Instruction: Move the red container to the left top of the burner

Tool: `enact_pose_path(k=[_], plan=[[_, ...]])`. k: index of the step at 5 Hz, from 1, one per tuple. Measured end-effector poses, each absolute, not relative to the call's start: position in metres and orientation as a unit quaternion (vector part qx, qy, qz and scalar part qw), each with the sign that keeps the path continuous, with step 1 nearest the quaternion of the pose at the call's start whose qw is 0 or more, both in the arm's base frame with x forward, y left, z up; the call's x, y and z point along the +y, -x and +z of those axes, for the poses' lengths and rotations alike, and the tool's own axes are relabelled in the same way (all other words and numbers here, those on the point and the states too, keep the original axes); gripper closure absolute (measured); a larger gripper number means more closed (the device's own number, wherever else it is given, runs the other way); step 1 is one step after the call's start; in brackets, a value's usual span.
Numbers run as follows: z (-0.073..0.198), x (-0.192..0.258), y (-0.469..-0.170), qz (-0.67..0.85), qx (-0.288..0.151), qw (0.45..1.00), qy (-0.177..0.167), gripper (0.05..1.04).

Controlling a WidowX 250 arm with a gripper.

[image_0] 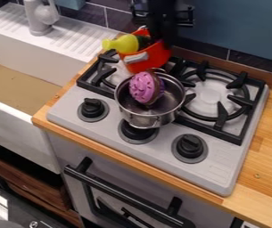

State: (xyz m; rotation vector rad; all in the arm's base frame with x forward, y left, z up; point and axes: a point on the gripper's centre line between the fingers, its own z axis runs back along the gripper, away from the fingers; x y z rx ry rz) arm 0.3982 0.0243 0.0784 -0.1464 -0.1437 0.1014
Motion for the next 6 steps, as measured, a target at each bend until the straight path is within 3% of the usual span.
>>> enact_pose_path(k=[1, 2, 5, 6], plan=[[0.078, 0.025, -0.399, 0.051, -0.074, 0.993, 0.071, 1.022], [0.076, 0.03, -0.399, 0.048, -0.051, 0.996, 0.052, 1.029], [0.08, 0.04, -0.401, 0.037, -0.059, 0.997, 0.02, 1.029], [0.08, 0.046, -0.4, 0.03, -0.056, 0.998, -0.007, 1.029]])
